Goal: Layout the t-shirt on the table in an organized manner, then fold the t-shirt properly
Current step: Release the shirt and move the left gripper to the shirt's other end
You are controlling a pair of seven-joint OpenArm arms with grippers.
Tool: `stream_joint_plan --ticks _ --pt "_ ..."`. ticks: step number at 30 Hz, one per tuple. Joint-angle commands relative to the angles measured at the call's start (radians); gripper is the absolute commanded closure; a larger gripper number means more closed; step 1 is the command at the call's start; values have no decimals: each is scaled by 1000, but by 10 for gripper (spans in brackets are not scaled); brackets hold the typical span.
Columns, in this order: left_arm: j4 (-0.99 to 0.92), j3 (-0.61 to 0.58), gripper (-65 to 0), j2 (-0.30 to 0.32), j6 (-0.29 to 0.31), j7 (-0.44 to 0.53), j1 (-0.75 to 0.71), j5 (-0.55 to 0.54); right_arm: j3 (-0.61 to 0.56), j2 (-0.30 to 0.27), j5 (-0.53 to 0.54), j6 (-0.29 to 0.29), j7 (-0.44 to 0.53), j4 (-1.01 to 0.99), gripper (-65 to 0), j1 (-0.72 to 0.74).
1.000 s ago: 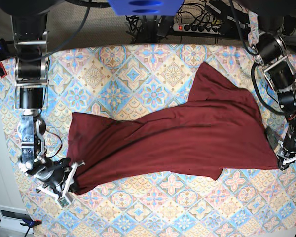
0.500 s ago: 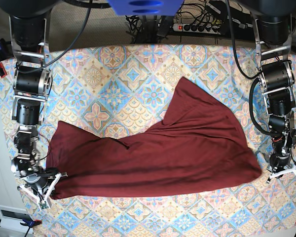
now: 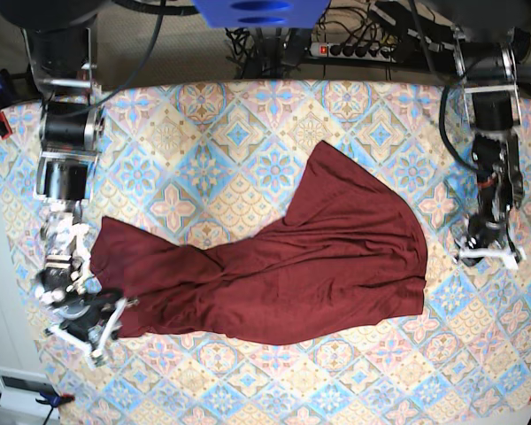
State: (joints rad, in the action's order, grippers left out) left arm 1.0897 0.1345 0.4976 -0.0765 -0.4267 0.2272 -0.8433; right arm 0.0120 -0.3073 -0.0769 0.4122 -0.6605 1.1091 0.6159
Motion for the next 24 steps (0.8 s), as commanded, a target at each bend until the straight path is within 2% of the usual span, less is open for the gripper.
stream_joint_plan --ticks 1,2,6,12,15,24 --pt "70 15 -208 0 20 -13 -15 -12 7 -19 2 -12 11 38 -181 11" --pt "125 27 -208 -4 20 -45 -61 -12 7 -19 2 -12 8 59 -181 -11" --pt "263 77 -207 -93 20 -162 -183 -63 7 -19 2 -12 5 119 -181 -70" --pt "317 86 -207 -187 20 -315 -265 -169 12 -17 2 -12 5 157 -181 -152" --pt "317 86 -207 -227 20 -334 -292 -195 12 -17 2 -12 5 174 -181 -169" --pt "307 77 -207 -331 17 -335 -337 -178 13 -17 2 -12 5 185 -181 -181"
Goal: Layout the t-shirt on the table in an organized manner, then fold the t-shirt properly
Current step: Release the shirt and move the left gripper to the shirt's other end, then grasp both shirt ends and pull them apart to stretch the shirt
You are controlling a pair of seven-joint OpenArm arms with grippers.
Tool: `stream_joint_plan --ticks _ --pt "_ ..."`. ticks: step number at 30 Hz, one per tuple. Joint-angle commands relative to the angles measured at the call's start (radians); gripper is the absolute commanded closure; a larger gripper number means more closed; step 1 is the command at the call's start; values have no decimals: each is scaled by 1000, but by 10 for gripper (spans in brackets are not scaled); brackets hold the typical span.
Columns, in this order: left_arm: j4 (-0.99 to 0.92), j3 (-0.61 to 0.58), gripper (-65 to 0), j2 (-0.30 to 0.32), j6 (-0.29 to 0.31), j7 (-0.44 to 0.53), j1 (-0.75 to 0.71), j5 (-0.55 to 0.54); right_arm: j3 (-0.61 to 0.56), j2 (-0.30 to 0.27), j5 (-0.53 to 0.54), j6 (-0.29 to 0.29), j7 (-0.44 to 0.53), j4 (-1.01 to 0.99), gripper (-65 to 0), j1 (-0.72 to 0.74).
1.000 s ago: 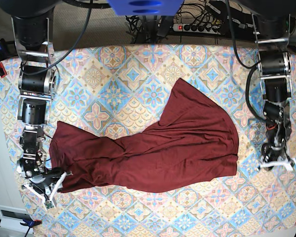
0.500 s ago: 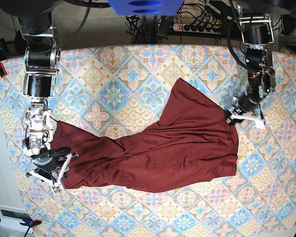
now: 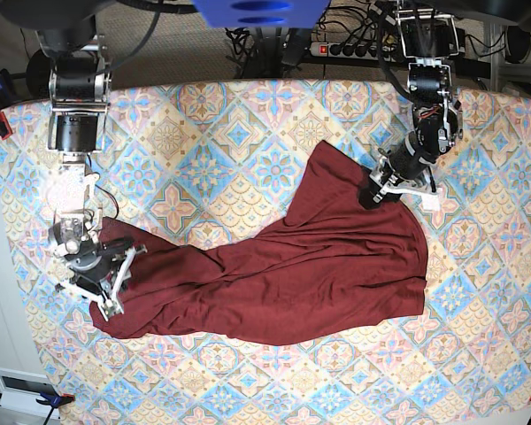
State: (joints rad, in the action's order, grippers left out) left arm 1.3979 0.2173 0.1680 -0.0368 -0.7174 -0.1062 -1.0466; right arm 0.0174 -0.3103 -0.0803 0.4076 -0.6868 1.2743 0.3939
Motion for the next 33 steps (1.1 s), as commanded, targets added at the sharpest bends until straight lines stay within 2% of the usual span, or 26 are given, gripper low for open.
stream_joint_plan --ticks 1,4,7,9,11,14,18,21,22,24,26,28,31,33 --pt "-1 -6 -205 -22 -22 -44 0 45 8 -14 6 -8 31 20 -181 41" --pt "-1 -12 -148 -63 -22 -51 21 122 6 -13 6 -8 31 20 -181 41" --pt "-1 -37 -18 -64 -22 -77 72 220 6 -13 6 -8 31 20 -181 41" --pt "-1 -32 0 -58 -21 -80 107 277 8 -13 6 -8 31 20 -181 41" --pt "7 -32 -8 5 -21 -80 135 286 8 -13 6 -8 31 20 -181 41" --pt "7 -32 0 112 -21 -80 178 242 5 -13 6 -8 20 57 -181 41" --pt "7 -31 0 270 -21 -78 199 170 2 -13 9 -8 -50 124 -181 -8" --pt "4 -25 0 376 -19 -71 213 159 2 -13 10 -5 -96 196 -181 -57" --pt "1 -11 0 396 -19 -71 217 162 2 -13 10 11 -110 209 -181 -72" --pt "-1 14 -1 420 -19 -71 219 164 2 -13 15 89 -135 221 -181 -105" --pt "-1 37 -1 436 -19 -74 219 165 9 -13 70 162 -179 226 -181 -131" --pt "-9 43 -2 443 -19 -72 222 168 9 -13 192 205 -224 239 -181 -137" --pt "-59 46 -2 439 -19 -71 227 213 48 -14 408 210 -267 235 -182 -137" --pt "-75 46 -2 434 -19 -71 227 240 75 -14 492 208 -268 219 -182 -135"
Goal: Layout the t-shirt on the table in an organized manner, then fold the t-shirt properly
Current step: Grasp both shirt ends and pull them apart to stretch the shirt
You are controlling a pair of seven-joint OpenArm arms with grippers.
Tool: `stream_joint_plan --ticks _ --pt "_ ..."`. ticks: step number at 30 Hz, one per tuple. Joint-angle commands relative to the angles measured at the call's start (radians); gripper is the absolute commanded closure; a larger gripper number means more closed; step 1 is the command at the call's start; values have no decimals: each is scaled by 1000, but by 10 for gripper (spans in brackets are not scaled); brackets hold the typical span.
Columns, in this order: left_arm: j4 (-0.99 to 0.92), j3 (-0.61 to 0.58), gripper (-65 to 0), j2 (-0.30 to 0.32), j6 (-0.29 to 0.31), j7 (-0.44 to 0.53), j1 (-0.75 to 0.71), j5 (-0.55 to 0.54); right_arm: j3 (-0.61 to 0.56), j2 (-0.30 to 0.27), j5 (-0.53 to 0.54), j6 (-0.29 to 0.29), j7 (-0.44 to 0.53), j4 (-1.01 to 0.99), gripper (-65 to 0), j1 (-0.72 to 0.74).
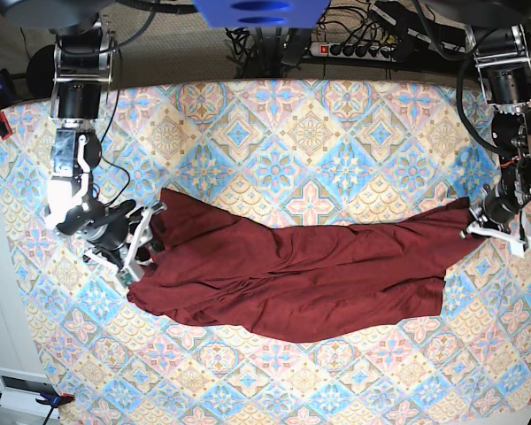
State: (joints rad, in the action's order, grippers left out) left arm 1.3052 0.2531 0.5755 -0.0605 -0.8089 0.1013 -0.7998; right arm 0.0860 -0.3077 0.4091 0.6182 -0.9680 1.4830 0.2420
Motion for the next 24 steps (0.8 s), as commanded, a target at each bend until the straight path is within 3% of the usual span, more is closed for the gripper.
stream_joint_plan --ticks 1,5,17,24 --pt "18 8 -2 21 4 21 19 4 18 -17 24 -2 13 -6 -182 16" --pt "18 10 -2 -7 4 21 13 27 28 -17 27 -2 17 -86 -182 18" --pt "18 8 -2 -10 4 21 10 26 28 -14 38 -2 74 -249 -216 18" --pt "18 10 -2 -24 4 21 -4 26 57 32 38 4 74 -252 -227 13"
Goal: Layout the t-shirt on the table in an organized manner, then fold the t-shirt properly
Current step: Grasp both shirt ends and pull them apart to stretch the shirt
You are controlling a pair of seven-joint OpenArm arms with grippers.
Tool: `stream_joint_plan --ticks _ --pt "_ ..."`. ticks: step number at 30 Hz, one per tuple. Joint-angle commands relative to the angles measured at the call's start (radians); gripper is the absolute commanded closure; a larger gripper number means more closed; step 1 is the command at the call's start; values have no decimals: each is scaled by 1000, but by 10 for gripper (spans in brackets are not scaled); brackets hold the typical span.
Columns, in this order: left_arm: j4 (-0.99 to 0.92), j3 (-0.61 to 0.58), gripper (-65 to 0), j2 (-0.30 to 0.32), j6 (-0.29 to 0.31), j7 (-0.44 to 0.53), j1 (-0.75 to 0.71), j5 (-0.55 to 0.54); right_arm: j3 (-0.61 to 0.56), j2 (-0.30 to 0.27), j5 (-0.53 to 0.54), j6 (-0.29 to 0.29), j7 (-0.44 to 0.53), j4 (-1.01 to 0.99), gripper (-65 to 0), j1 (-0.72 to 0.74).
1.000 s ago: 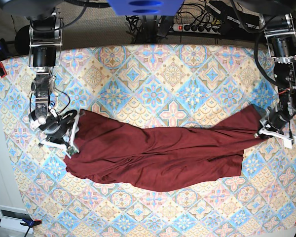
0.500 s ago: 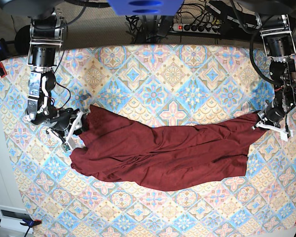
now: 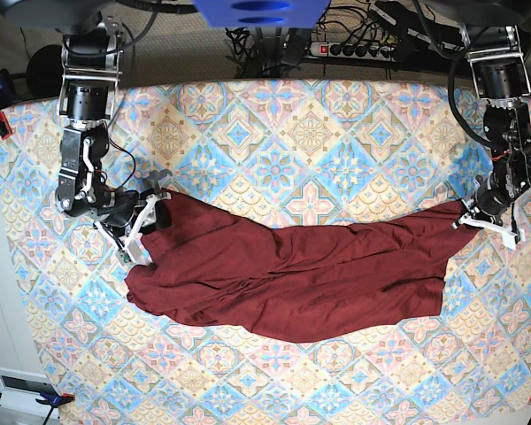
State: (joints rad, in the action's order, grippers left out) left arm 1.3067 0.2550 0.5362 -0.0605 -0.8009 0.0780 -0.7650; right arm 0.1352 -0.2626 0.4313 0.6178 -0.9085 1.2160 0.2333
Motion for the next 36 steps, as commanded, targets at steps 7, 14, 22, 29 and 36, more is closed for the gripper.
stream_joint_plan --ticks 7,14,22,29,36 --pt "17 8 -2 9 4 13 19 -9 17 30 16 4 13 17 -224 22" --pt "17 8 -2 9 4 13 19 -9 169 38 14 4 9 26 -224 4" --pt "17 8 -2 8 4 13 19 -9 203 38 14 4 7 25 -226 -32" --pt "17 8 -2 8 4 13 22 -9 202 85 16 4 7 20 -226 -51" --pt "17 8 -2 8 4 15 21 -7 136 122 16 4 13 17 -223 -50"
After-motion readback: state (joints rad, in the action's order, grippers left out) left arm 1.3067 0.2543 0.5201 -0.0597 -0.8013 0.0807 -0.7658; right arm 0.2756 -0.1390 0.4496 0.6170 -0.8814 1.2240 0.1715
